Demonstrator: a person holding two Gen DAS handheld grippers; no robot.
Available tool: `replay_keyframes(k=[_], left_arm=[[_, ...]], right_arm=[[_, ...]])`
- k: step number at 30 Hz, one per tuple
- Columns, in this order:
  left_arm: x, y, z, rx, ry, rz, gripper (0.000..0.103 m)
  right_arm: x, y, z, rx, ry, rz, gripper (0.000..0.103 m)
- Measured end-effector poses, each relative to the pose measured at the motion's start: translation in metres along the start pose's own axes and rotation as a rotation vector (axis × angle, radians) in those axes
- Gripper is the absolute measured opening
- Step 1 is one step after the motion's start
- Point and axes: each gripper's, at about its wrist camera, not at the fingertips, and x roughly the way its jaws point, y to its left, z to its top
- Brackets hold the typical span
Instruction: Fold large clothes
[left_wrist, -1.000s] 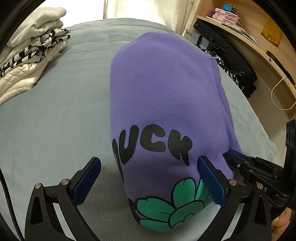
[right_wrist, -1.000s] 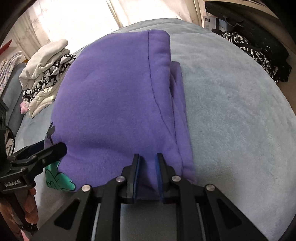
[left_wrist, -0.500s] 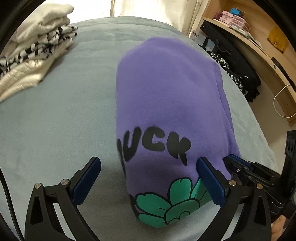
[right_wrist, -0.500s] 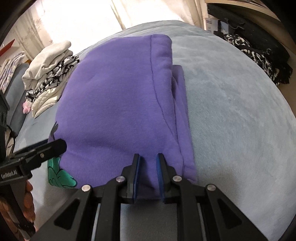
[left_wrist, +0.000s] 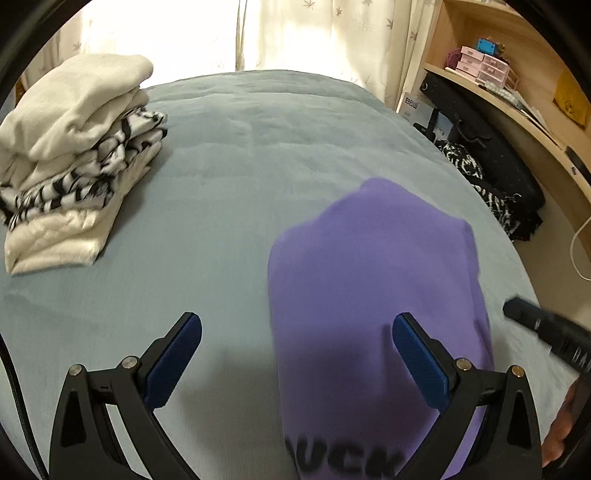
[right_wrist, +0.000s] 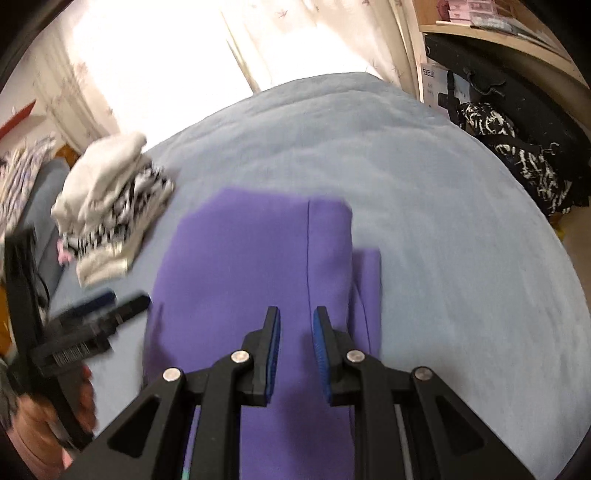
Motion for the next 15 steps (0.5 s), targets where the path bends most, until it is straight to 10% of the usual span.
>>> replay_keyframes(k=[15], left_arm=[[0.072,-0.023,0.02,0.047,0.037,0.002,0.103]], right_arm=[[0.107,-0.017,0.039,0.064,0.081,0.008,0.014]])
